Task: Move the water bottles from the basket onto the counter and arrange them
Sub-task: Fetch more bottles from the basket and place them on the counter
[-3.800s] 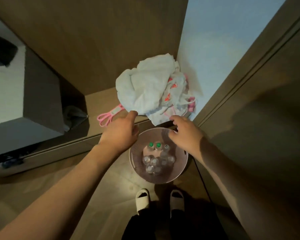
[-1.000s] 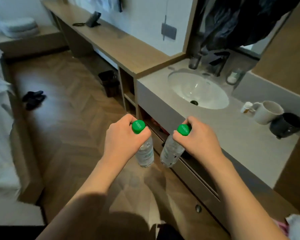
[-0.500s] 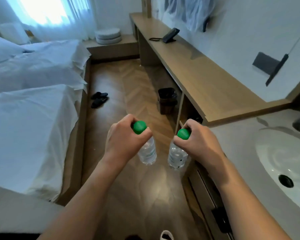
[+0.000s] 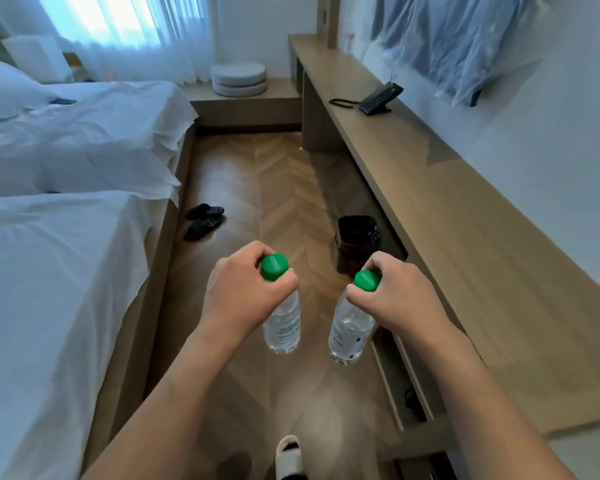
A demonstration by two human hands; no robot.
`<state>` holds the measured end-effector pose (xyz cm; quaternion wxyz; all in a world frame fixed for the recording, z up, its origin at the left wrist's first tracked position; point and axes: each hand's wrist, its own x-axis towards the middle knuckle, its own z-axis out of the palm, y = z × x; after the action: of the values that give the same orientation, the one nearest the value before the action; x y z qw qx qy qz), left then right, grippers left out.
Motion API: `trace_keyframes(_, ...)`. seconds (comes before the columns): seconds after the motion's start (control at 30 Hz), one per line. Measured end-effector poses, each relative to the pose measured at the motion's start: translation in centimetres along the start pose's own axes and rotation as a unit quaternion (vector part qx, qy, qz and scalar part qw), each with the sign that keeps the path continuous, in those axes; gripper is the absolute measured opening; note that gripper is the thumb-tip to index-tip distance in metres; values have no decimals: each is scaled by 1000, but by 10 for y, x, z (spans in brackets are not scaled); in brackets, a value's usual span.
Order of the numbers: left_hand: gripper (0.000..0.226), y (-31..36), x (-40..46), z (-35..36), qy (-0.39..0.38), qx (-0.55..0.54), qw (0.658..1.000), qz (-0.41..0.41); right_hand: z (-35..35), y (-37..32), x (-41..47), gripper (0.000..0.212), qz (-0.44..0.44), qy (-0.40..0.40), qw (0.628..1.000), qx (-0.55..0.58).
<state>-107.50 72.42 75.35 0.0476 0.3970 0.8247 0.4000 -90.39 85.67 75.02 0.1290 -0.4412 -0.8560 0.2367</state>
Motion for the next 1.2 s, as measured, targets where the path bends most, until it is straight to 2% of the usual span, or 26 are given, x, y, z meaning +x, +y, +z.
trace_keyframes(0.13, 18, -8, 102, 18, 4, -7, 1000, 11, -3, -10, 94, 24, 4, 33, 999, 21)
trace_keyframes(0.37, 15, -40, 260, 62, -12, -10, 1000, -17, 17, -19, 257, 25, 15, 18, 999, 23)
trace_keyframes(0.53, 17, -58, 385, 87, -4, 9, 1000, -7, 32, -27, 392, 25, -5, 3, 1000, 18)
trace_keyframes(0.63, 21, -61, 461, 87, -17, 36, 999, -5, 30, -44, 472, 26, -12, -2, 1000, 26)
trace_keyframes(0.8, 22, -78, 579, 89, 7, 29, 999, -18, 38, -80, 596, 28, -37, -9, 999, 27)
trace_keyframes(1.0, 17, -131, 727, 97, 7, -5, 1000, -27, 68, -120, 746, 24, -39, -5, 999, 22)
trace_keyframes(1.2, 19, -178, 886, 89, -18, -33, 999, 39, 91, -169, 893, 23, -11, -11, 1000, 16)
